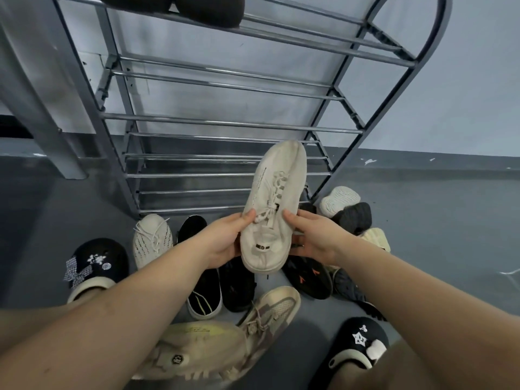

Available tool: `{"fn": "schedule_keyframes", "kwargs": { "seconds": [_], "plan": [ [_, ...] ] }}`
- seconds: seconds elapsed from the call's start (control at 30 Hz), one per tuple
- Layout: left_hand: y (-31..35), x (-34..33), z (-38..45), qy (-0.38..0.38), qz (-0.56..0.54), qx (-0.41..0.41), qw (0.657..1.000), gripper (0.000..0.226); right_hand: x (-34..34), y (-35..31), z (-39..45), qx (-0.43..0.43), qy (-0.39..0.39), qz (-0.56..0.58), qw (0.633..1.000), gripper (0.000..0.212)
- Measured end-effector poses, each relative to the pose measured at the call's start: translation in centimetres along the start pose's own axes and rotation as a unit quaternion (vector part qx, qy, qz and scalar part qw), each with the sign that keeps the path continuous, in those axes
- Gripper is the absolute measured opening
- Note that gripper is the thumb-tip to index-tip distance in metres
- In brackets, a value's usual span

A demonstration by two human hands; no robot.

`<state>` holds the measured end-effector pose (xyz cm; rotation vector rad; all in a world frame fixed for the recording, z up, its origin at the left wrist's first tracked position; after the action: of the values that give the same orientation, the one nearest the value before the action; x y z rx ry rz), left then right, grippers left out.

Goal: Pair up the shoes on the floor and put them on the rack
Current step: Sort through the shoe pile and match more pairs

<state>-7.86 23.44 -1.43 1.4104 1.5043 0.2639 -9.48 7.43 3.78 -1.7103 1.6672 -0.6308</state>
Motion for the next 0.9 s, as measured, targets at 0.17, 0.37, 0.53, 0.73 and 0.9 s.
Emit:
{"fn": "schedule_keyframes", "kwargs": {
  "seconds": [0.17,0.37,0.53,0.73,0.9],
  "plan": [
    [0.1,0.8,-0.3,-0.02,-0.018,-0.005,1.0,0.028,-0.6,-0.1,0.9,0.011,0.0,-0.026,1.0,0.016],
    [-0.5,3.9,-0.8,0.002,-0.019,0.026,0.999,0.041,-2.5,0.7,2.8,-0.014,-0.008,-0.071,0.997,0.023],
    [-1.5,7.5,-1.8,0.038,-0.023,0.062,0.997,0.034,-4.8,2.0,4.7,-0.067,-0.028,-0.119,0.99,0.028],
    [-1.3,11.2,-2.6,0.078,0.0,0.111,0.991,0.046,-7.7,2.9,6.8,-0.095,-0.049,-0.131,0.986,0.027],
    [-1.4,12.7,-2.4,0.1,-0.035,0.119,0.987,0.046,-8.9,3.3,8.2,-0.105,-0.056,-0.145,0.982,0.025]
  ]
}}
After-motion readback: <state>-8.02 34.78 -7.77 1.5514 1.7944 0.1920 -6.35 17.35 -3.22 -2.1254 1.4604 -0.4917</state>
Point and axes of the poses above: each hand's wrist, its own z-axis towards the middle knuckle, its own x-axis out of the back of the hand, y = z × x, the point moved 3 cm from there along z, towards the middle knuckle, and after that the axes turned 3 degrees about -x, right-handed, at the moved point
